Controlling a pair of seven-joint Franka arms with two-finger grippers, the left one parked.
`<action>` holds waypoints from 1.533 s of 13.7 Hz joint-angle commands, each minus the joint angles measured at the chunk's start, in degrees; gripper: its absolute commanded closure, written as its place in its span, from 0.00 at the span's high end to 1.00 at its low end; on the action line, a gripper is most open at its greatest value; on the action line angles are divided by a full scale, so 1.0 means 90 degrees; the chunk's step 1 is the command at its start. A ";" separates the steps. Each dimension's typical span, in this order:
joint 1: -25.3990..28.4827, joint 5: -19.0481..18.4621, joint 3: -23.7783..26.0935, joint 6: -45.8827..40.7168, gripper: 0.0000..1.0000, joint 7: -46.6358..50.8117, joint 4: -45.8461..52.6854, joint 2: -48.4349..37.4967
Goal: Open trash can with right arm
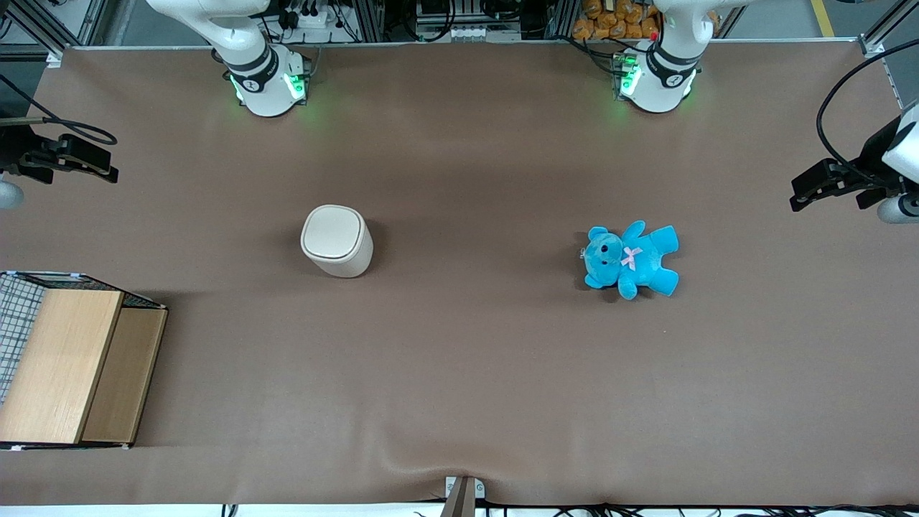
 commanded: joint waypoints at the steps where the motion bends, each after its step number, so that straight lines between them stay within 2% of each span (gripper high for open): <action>1: -0.0100 -0.0055 0.0077 0.0030 1.00 -0.0007 0.0030 0.0005; 8: -0.0100 0.0023 0.0077 0.0167 1.00 0.0002 0.0011 0.0113; 12: -0.0051 -0.0152 0.0097 -0.0048 1.00 -0.0251 0.0020 0.0084; 19: 0.0017 0.0365 0.0106 0.0128 1.00 -0.0183 -0.0028 0.0327; 21: 0.0144 0.0375 0.0155 0.0235 1.00 -0.0174 -0.0106 0.0415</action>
